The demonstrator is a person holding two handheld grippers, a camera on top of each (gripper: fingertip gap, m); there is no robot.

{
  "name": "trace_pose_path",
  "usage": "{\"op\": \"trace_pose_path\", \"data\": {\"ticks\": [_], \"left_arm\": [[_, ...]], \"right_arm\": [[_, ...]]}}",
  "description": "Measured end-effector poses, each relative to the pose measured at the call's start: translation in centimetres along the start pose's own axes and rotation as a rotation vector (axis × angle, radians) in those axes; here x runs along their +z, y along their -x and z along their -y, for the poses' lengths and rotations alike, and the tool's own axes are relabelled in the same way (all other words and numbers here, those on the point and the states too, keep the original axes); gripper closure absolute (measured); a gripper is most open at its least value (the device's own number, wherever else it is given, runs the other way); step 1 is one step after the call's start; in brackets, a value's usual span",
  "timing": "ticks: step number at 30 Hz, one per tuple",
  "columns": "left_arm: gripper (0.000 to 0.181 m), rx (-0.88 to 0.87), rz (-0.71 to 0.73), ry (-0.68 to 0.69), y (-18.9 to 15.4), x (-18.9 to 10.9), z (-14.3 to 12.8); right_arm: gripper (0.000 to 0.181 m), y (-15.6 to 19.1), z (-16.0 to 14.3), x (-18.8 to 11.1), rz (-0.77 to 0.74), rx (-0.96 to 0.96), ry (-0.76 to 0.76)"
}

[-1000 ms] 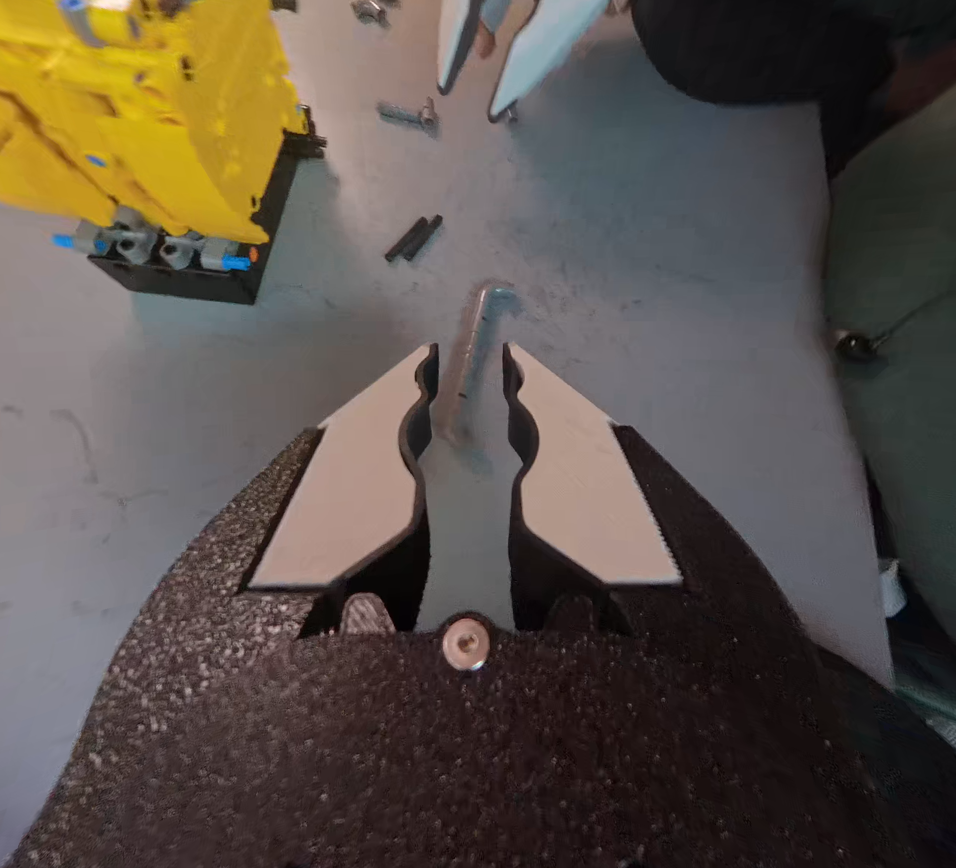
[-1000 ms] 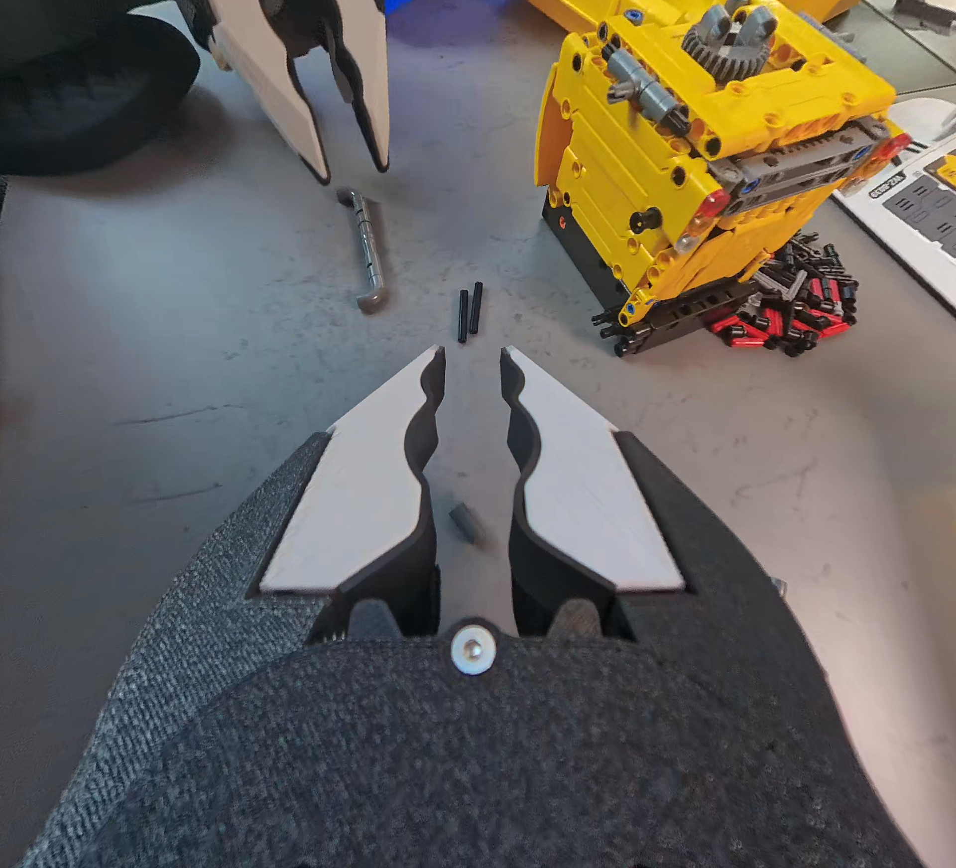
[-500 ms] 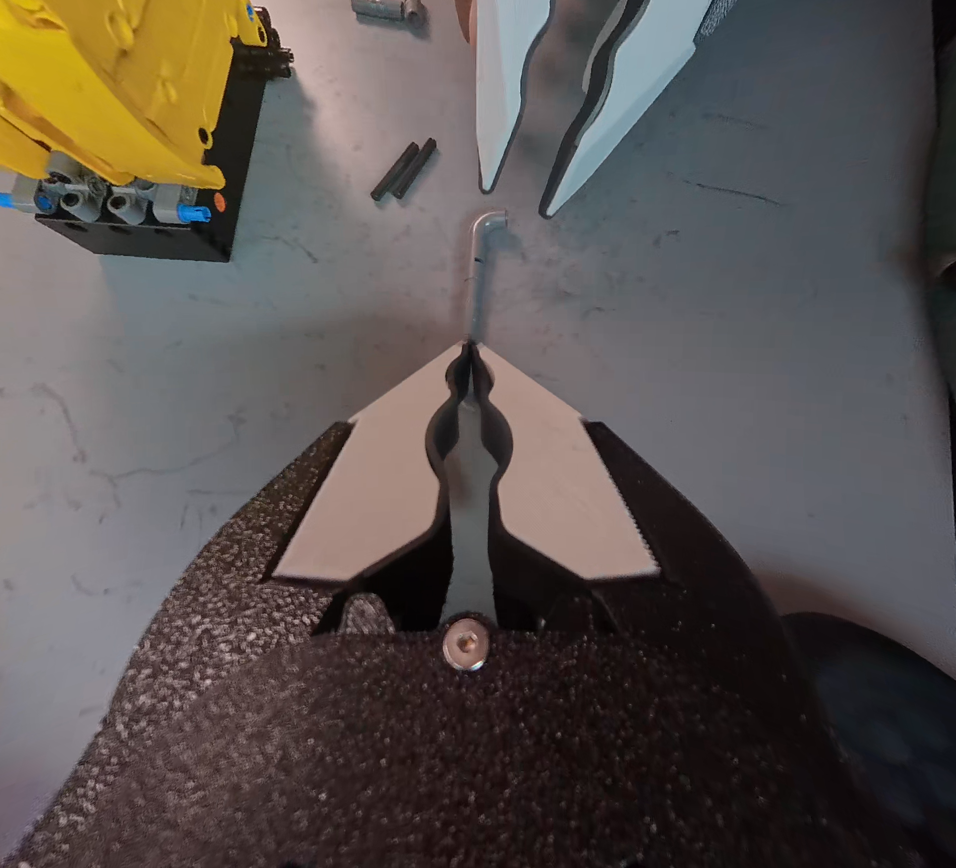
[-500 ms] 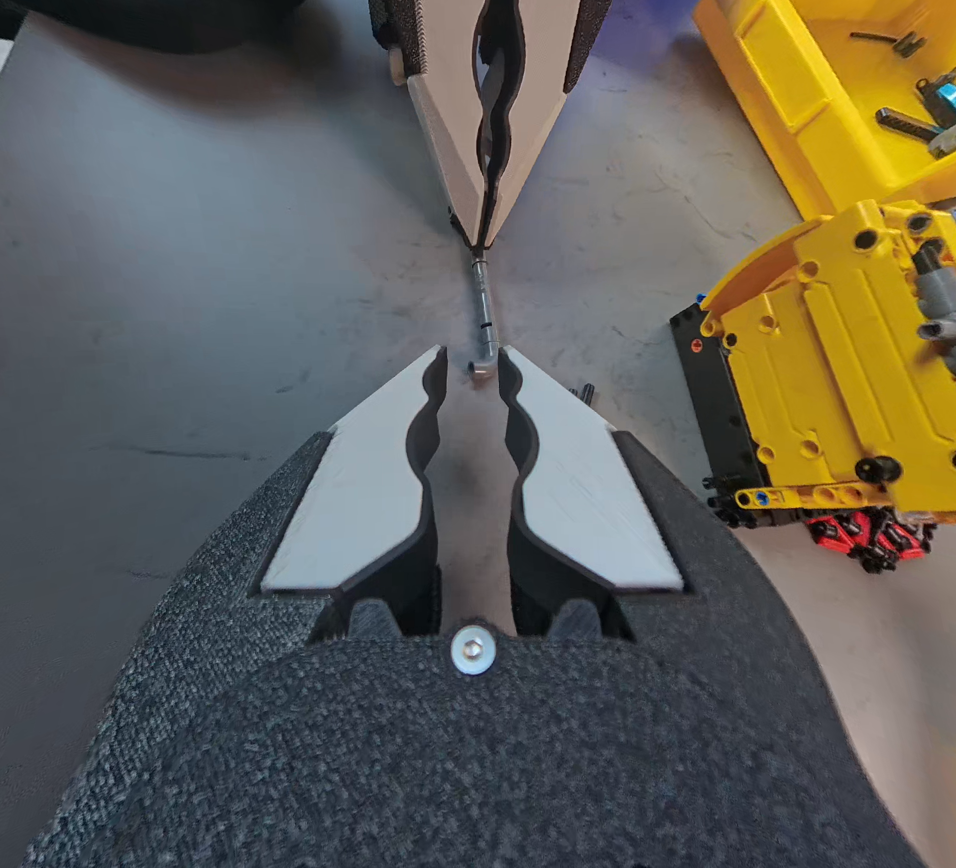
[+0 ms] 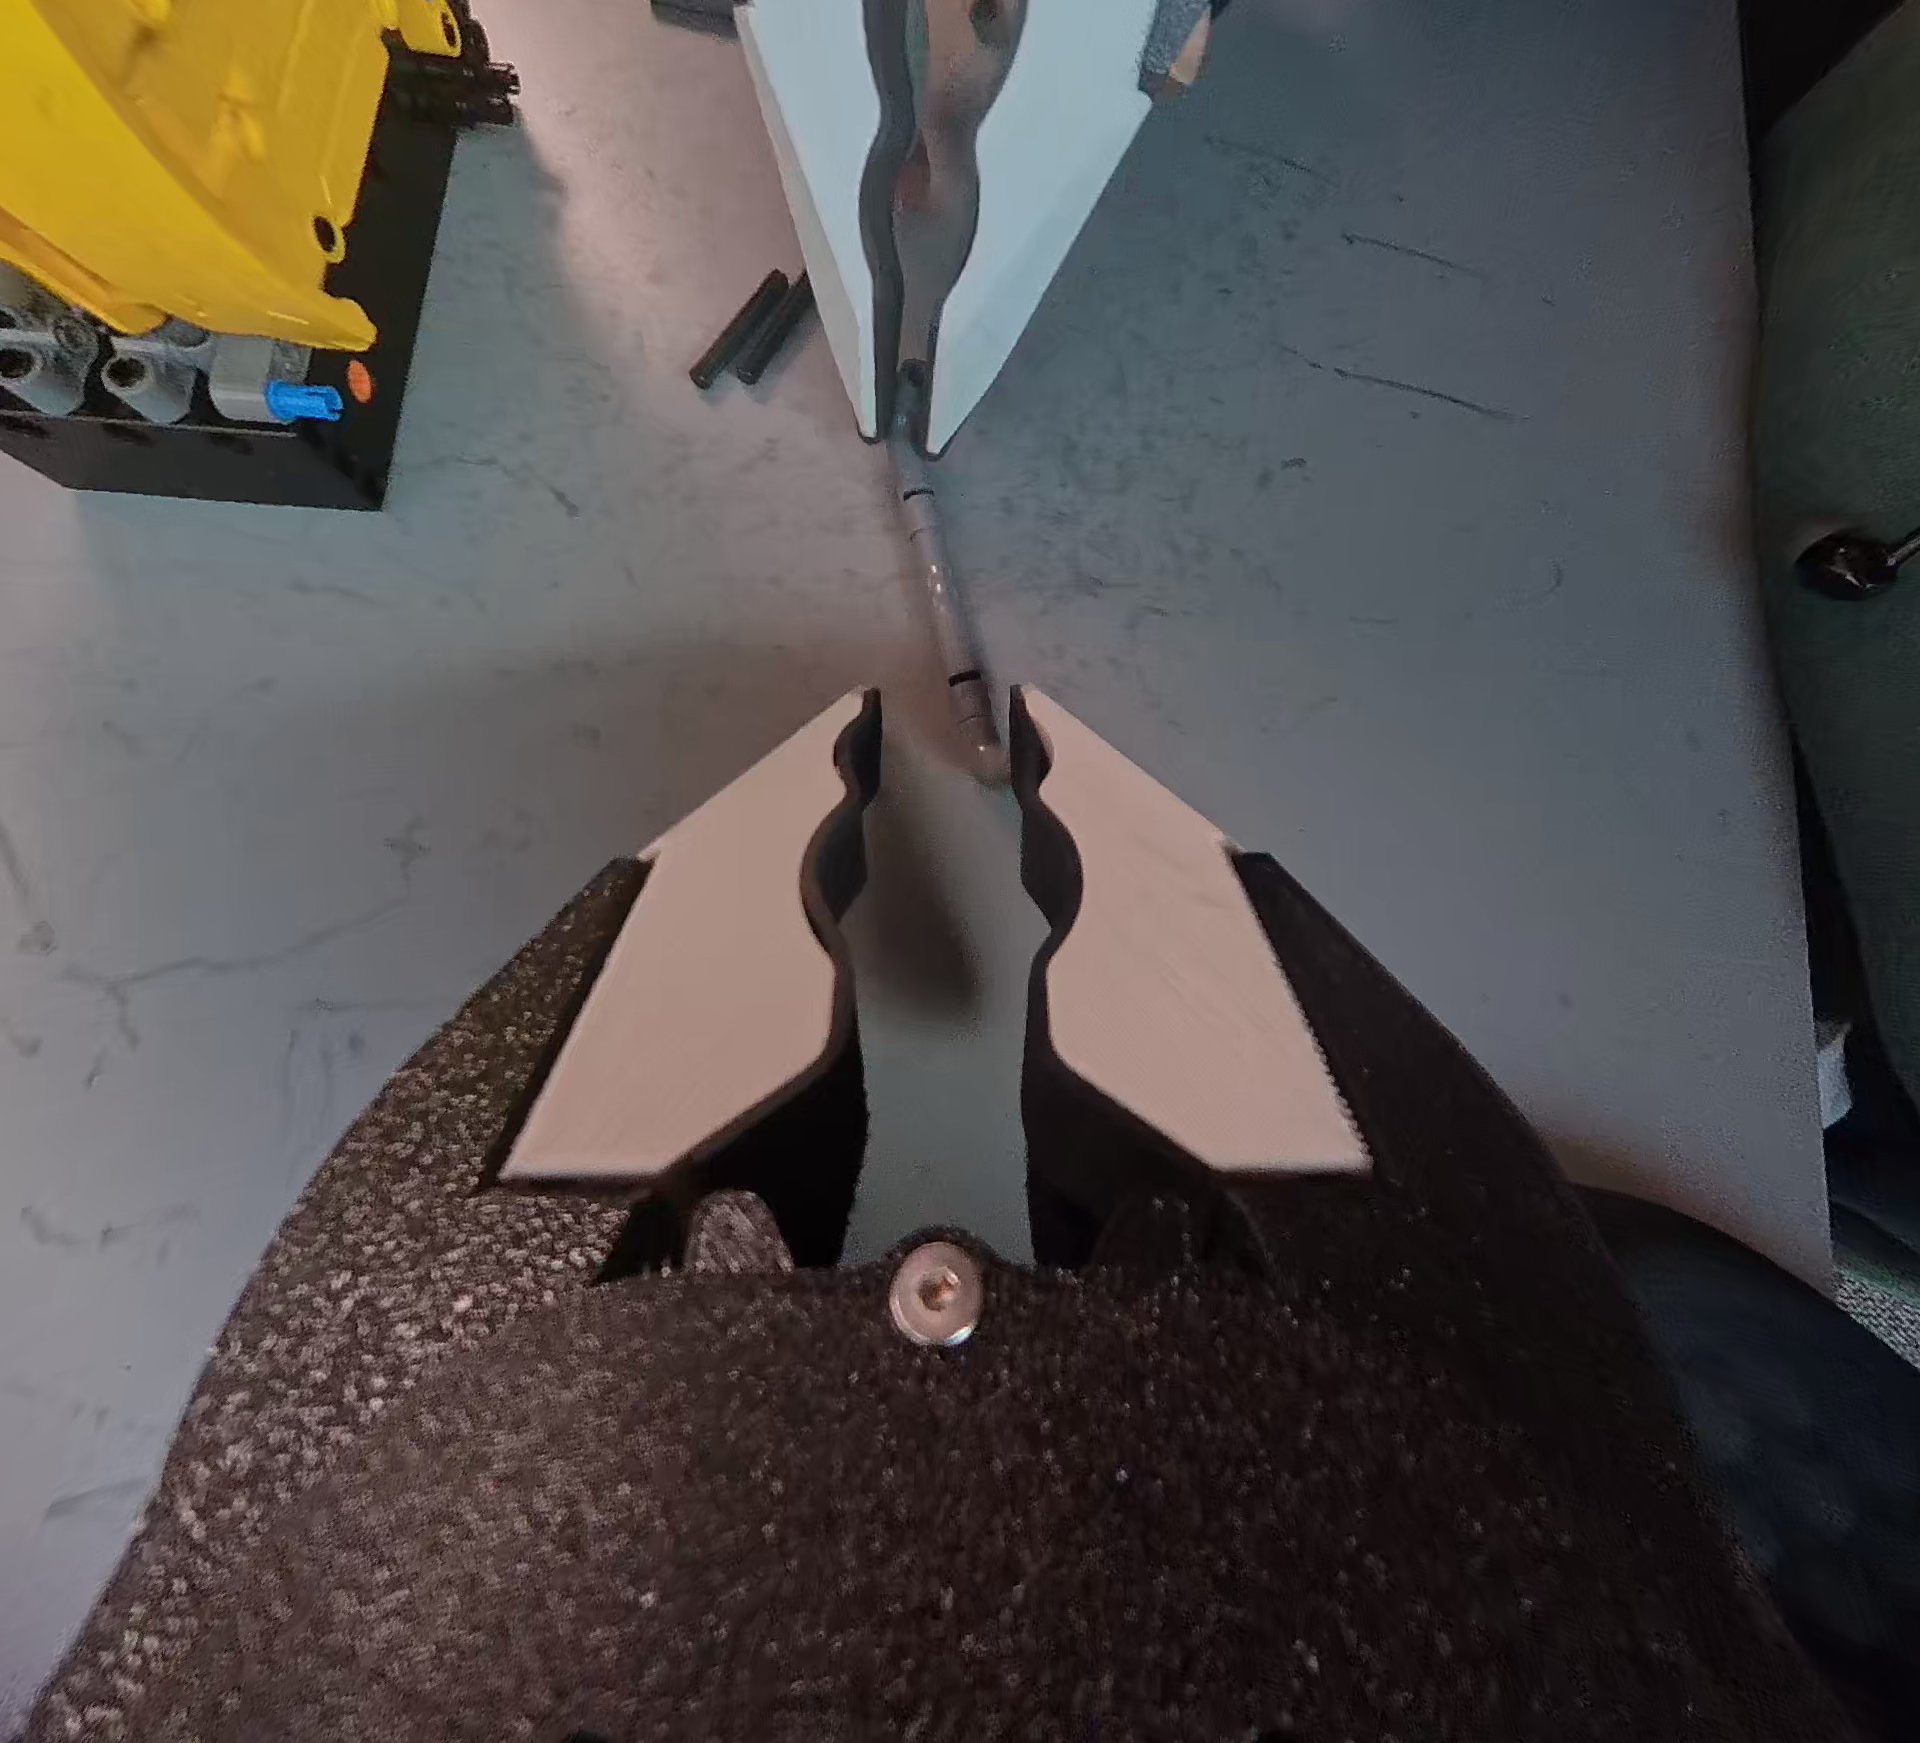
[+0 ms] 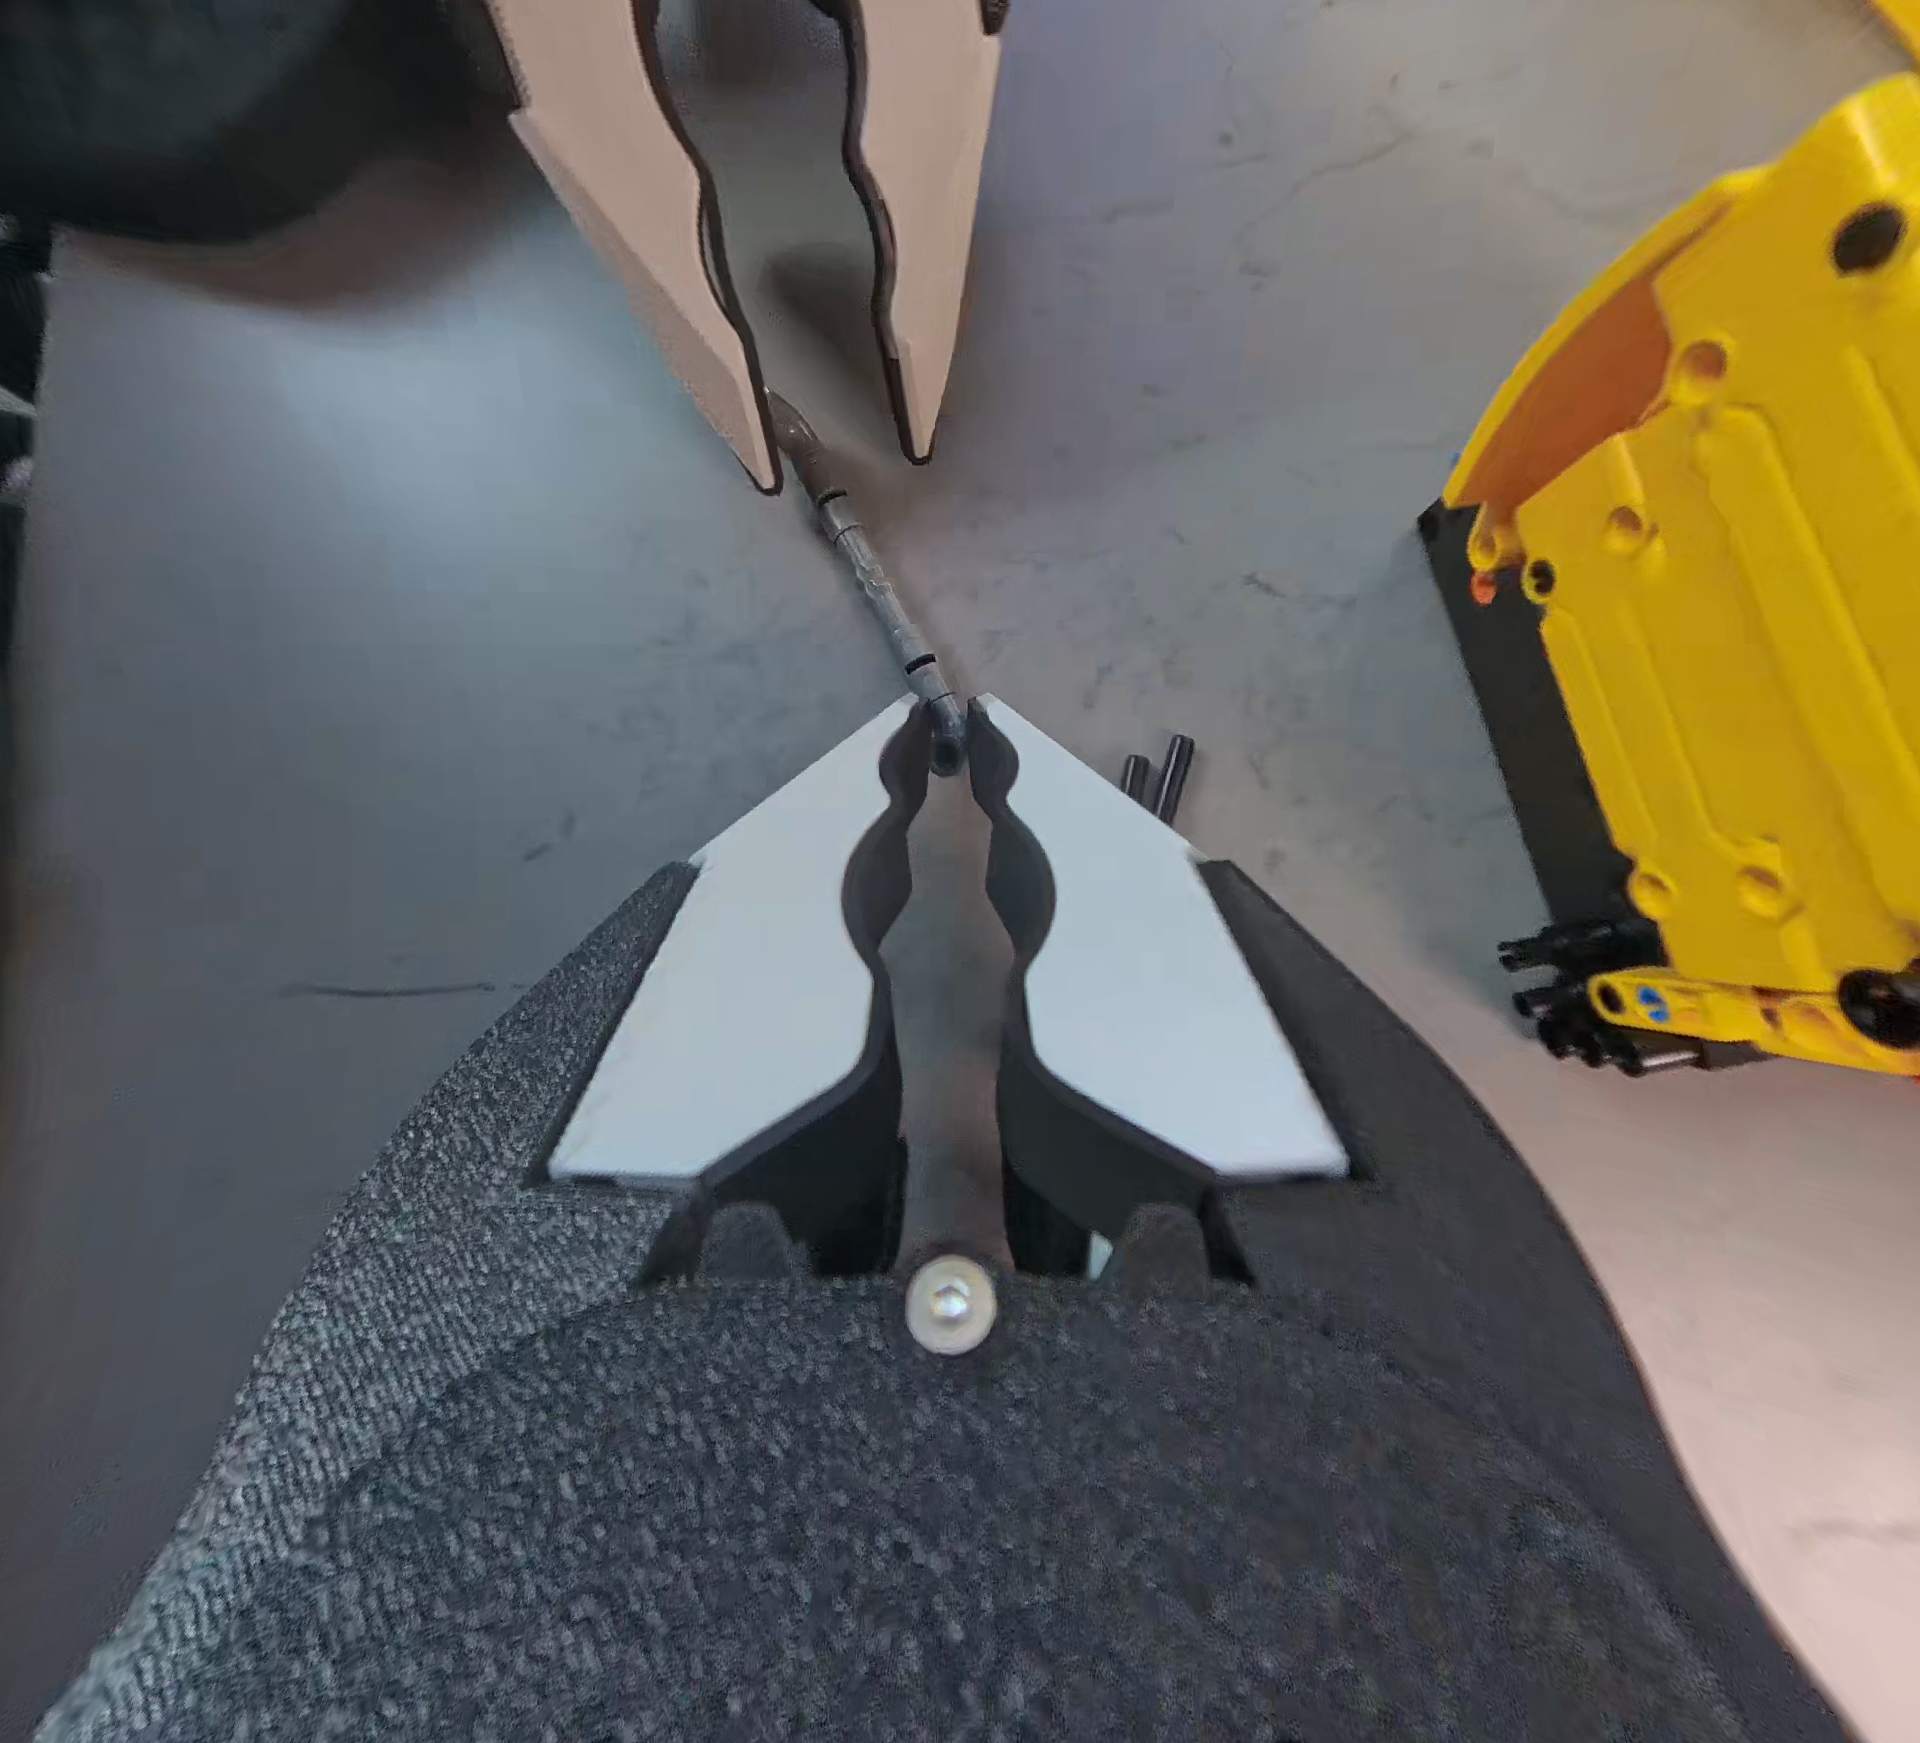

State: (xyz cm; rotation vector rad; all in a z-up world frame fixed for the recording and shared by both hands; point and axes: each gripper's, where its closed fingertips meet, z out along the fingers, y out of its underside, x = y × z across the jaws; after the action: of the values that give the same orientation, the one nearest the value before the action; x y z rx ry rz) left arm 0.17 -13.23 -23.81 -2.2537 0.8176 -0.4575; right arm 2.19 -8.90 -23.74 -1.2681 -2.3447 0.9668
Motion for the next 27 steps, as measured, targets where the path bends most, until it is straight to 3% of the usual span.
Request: {"op": "trace_pose_path", "data": {"ticks": [4, 9, 12, 17, 22, 27], "left_arm": [[0.161, 0.047, 0.0, -0.002, -0.5, -0.1, 0.2], [0.156, 0.048, -0.05, -0.021, -1.4, -0.4, 0.4], [0.173, 0.059, -0.03, -0.002, -1.2, -0.1, 0.2], [0.176, -0.018, -0.059, -0.002, -1.0, 0.1, 0.1], [0.175, -0.209, -0.132, -0.028, -0.6, 0.0, 0.1], [0.176, -0.316, -0.124, -0.055, 0.4, -0.1, 0.2]], "right_arm": [[0.175, 0.4, -0.1, -0.1, 0.135, 0.21, 0.011], [0.176, 0.4, -0.4, -0.5, 0.196, 0.306, 0.009], [0.176, 0.9, -0.3, -0.7, 0.238, 0.334, -0.007], [0.175, 1.0, -0.2, -0.8, 0.238, 0.291, -0.015], [0.174, 2.2, -0.5, -0.8, 0.257, 0.164, -0.001], [0.174, 2.9, -0.5, -0.8, 0.288, 0.169, 0.008]]}}
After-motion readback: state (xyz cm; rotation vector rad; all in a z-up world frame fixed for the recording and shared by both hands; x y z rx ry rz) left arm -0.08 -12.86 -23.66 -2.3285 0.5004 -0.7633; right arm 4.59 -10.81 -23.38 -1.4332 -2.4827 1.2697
